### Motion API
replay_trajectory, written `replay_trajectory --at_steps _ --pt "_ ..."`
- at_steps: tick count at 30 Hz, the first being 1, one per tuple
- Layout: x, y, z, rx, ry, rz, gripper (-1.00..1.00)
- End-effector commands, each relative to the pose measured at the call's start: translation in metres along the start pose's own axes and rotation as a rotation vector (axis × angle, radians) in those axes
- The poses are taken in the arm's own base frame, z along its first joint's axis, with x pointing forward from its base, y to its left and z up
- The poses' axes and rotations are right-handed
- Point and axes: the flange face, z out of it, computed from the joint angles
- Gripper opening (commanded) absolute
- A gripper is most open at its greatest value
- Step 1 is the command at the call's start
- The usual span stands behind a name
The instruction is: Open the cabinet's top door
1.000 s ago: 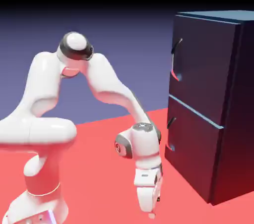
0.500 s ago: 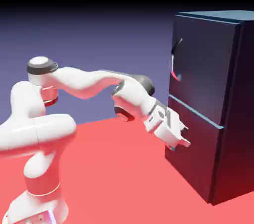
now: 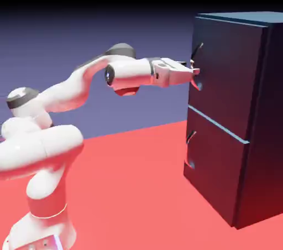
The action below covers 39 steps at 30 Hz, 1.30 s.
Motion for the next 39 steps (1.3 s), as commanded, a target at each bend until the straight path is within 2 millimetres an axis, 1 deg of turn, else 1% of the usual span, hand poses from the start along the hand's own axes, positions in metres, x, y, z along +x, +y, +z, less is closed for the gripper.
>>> replay_trajectory --at_steps 1,5,9,17,27,34,39 --pt "0.0 0.0 0.0 0.0 0.0 0.0 -1.0" --pt "0.013 0.013 -0.029 0.084 -0.084 0.0 -1.0" --pt "0.028 0.028 -0.054 0.163 -0.163 0.0 -1.0" --pt "0.058 0.058 -0.092 0.299 -0.299 0.0 -1.0" --pt "0.094 0.094 -0.122 0.442 -0.442 0.0 -1.0" --pt "0.121 0.121 -0.136 0.54 -0.54 0.0 -1.0" --pt "0.144 0.144 -0.144 0.621 -0.621 0.0 -1.0"
